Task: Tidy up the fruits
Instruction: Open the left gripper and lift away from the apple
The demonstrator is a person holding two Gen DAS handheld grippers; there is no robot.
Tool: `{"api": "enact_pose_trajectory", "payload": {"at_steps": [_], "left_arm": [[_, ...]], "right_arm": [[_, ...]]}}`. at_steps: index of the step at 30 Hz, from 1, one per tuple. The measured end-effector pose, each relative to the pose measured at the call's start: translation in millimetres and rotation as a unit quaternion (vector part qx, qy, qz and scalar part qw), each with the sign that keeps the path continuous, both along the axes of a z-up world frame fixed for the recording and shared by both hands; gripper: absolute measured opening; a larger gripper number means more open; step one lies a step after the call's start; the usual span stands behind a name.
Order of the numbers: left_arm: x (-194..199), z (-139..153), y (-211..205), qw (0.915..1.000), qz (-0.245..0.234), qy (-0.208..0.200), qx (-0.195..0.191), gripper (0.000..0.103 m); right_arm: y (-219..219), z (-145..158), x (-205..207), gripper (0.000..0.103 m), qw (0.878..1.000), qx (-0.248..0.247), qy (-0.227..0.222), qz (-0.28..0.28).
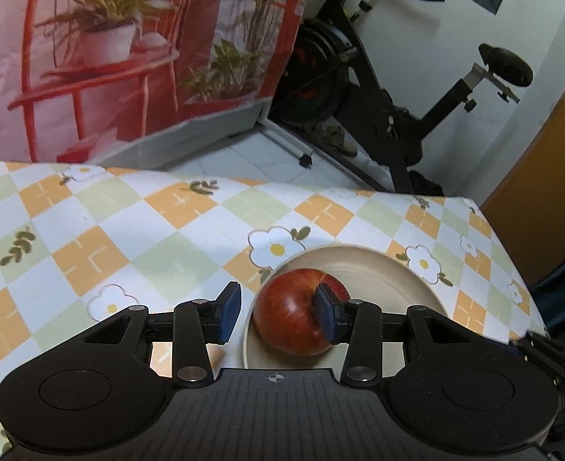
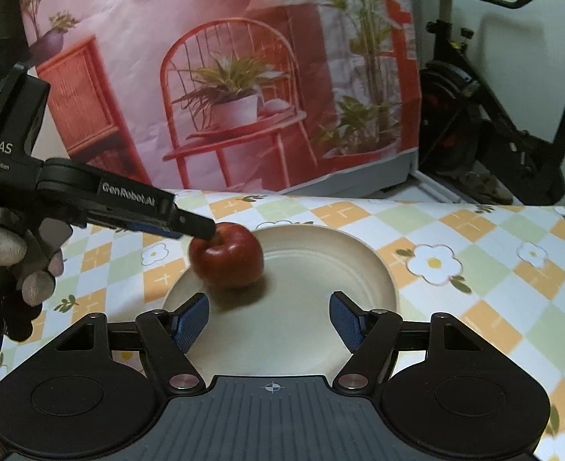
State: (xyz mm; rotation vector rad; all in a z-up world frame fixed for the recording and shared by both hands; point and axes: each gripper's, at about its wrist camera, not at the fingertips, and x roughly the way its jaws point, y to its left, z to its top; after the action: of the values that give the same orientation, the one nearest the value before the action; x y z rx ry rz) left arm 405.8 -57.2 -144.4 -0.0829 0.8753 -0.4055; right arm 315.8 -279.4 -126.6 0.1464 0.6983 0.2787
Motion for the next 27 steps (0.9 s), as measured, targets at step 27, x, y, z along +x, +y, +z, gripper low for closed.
{"api": "enact_pose_trajectory", "payload": {"at_steps": [27], "left_arm": [[-159,42,70,0.9957,0.054,-0.075,-0.009,0.045]], "right_arm": [[27,-7,-119,0.066,0.998,-0.016,-0.048,-0.029]]}}
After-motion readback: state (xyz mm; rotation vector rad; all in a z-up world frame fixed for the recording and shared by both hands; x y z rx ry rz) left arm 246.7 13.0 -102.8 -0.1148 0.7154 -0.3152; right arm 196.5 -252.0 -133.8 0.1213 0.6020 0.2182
